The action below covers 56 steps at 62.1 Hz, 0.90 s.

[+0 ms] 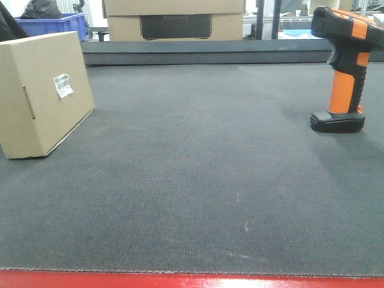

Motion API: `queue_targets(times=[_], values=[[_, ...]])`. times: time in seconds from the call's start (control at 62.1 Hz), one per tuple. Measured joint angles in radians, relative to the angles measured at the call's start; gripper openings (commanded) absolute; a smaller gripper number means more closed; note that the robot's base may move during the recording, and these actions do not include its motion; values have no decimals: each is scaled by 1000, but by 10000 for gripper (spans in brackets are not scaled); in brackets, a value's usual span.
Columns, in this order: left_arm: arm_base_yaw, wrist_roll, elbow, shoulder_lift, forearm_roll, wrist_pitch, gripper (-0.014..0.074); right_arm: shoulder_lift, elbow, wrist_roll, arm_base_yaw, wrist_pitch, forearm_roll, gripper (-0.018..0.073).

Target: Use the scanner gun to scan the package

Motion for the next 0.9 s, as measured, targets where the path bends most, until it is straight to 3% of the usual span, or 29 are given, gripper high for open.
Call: queue_targets(times=[0.097, 0.322, 0.724, 0.901], values=[[0, 0, -107, 89, -9, 54, -111, 0, 0, 0, 0, 0, 0, -169], [0, 2, -454, 484, -20, 291, -111, 0, 0, 0, 0, 0, 0, -169], [0, 6, -879, 1027, -32, 394, -111, 0, 0, 0, 0, 0, 0, -169], [-56, 8, -1158, 1254, -30, 584, -111, 0, 0, 0, 0, 0, 0, -169]])
